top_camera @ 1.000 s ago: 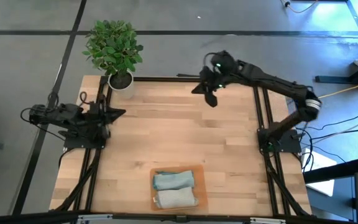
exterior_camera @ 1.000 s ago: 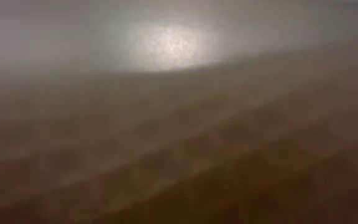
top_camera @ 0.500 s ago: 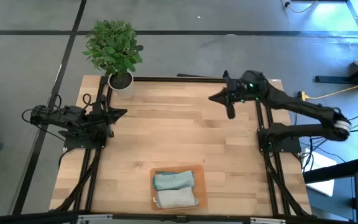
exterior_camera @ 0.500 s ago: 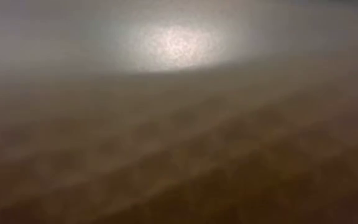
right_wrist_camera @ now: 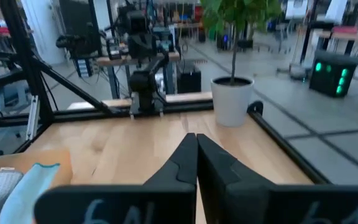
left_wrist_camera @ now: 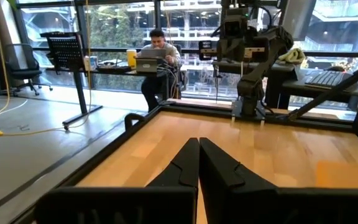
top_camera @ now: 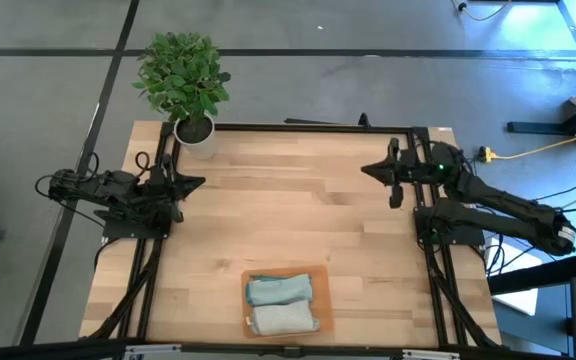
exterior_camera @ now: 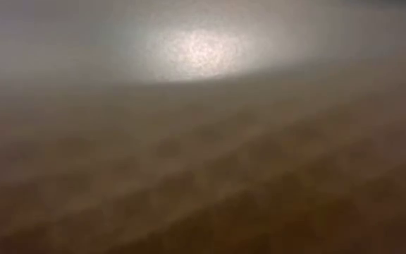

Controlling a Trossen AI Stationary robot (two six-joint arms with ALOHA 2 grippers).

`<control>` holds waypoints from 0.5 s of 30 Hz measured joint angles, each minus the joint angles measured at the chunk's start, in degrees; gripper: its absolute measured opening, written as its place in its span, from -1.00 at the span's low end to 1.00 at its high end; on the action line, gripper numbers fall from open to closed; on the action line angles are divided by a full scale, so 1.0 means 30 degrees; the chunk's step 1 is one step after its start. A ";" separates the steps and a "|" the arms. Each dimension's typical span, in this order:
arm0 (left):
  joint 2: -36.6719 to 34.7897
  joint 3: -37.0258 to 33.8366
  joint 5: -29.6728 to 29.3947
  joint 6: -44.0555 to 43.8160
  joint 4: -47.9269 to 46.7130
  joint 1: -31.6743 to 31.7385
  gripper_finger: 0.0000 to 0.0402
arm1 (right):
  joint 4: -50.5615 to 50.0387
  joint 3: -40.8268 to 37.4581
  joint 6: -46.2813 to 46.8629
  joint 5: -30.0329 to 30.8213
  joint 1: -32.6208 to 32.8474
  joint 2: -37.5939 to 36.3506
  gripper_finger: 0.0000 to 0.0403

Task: Roll microfiber towels into tight, uniform cylinder then place into a basket
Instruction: Return to Home Position

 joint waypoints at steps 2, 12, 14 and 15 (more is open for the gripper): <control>0.0000 0.0000 0.0278 0.0005 -0.0212 0.0000 -1.00 | 0.0533 -0.0800 0.0052 0.0000 0.0000 -0.0827 -0.98; 0.0007 -0.1922 0.0410 0.0096 0.0724 0.0000 -1.00 | 0.4401 -0.5068 0.0300 0.0569 0.0000 -0.2700 -0.98; 0.0007 -0.2636 0.0405 0.0121 0.1076 0.0000 -1.00 | 0.5206 -0.5843 0.0415 0.0770 0.0000 -0.2812 -0.98; 0.0007 -0.2988 0.0406 0.0097 0.1223 0.0000 -1.00 | 0.5601 -0.6182 0.0413 0.0879 0.0000 -0.2859 -0.98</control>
